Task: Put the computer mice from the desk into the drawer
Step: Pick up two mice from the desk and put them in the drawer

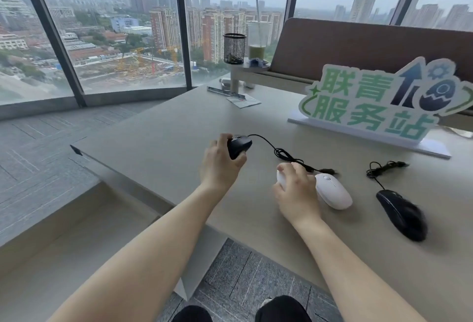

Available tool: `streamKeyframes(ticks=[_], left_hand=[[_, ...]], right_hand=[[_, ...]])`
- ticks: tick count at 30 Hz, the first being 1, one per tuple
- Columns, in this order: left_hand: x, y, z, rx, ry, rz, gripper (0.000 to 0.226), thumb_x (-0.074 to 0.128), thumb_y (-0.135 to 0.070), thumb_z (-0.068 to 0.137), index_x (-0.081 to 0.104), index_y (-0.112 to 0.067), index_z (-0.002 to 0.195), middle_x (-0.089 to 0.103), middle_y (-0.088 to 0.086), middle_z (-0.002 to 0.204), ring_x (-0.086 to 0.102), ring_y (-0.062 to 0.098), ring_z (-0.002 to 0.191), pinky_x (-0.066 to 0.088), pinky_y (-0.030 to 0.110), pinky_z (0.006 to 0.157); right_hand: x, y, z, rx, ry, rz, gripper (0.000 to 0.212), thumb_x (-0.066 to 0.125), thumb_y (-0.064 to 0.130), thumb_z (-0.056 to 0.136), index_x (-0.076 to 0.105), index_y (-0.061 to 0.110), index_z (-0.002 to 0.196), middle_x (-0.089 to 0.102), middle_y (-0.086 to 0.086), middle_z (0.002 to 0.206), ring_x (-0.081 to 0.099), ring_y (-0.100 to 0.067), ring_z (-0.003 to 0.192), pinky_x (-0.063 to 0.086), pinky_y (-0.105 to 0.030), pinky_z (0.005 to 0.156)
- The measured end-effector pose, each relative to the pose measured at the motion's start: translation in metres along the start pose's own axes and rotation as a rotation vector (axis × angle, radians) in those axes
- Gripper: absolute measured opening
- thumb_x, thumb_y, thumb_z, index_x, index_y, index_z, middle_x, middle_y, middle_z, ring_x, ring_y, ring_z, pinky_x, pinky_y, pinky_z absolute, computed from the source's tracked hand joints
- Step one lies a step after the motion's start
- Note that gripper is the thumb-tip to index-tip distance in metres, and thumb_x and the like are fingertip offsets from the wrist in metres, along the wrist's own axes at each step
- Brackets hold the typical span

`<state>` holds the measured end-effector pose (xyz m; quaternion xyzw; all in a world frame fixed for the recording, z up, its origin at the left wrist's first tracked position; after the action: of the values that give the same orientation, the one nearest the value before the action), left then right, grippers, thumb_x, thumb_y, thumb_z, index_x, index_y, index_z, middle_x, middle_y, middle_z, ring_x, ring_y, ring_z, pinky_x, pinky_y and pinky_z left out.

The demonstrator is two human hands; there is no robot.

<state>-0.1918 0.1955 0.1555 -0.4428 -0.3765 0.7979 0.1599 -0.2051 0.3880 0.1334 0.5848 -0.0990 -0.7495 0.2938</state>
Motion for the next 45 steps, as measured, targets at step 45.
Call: streamKeyframes(ticks=[45], left_hand=[[-0.178, 0.396, -0.130, -0.873, -0.070, 0.210, 0.053, 0.047, -0.043, 0.093, 0.040, -0.020, 0.140, 0.046, 0.015, 0.134, 0.044, 0.037, 0.122, 0.037, 0.039, 0.099]], right_hand=[[0.379, 0.273, -0.089, -0.350, 0.897, -0.366, 0.049, 0.054, 0.018, 0.090, 0.036, 0.021, 0.136, 0.041, -0.016, 0.139, 0.044, -0.036, 0.125, 0.045, -0.043, 0.095]])
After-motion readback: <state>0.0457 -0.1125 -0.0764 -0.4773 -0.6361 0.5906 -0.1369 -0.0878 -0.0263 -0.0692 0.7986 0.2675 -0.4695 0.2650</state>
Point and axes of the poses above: each hand's wrist, its own z-axis towards the middle knuckle, its own x-axis out of the palm, y = z × x, the point moved 6 cm from there along z, towards the middle knuckle
